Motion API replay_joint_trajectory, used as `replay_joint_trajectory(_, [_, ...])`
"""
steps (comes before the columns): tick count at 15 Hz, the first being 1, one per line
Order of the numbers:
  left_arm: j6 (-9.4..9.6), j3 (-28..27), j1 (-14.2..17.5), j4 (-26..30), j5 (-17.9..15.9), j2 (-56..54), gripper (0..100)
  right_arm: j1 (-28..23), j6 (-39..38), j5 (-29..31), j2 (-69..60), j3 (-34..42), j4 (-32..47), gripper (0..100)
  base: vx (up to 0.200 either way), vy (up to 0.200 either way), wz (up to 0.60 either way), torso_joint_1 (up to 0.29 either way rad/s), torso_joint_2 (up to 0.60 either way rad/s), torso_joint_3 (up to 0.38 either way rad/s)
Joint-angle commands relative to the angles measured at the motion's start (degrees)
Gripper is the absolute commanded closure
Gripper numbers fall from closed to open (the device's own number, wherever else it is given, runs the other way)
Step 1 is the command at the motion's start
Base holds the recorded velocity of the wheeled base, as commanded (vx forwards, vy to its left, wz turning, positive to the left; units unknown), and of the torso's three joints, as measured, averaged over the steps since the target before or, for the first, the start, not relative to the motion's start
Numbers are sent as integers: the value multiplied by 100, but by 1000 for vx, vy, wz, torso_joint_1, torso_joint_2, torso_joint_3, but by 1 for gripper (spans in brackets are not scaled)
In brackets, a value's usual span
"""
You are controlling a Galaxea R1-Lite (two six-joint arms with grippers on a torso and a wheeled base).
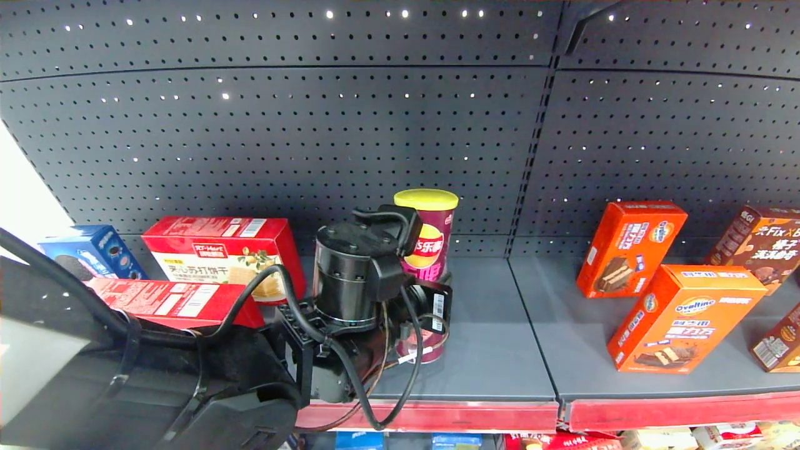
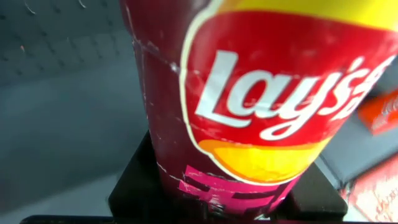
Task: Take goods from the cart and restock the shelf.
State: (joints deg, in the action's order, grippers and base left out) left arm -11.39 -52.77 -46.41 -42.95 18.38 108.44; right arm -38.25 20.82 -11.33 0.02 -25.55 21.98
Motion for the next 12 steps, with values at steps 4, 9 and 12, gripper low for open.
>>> replay_joint_trajectory(4, [22, 65, 44, -205, 43, -42, 100, 11, 1, -1, -2, -11, -18, 100, 0, 0, 0, 0, 0, 0])
replay_joint_trajectory(9, [304, 514, 35, -645, 271, -15, 100, 2, 1, -1, -2, 6, -18, 100, 0, 0, 0, 0, 0, 0])
replay_joint_trajectory(12, [392, 566, 53, -768, 271, 169, 100, 11, 1, -1, -2, 15, -18, 100, 0, 0, 0, 0, 0, 0])
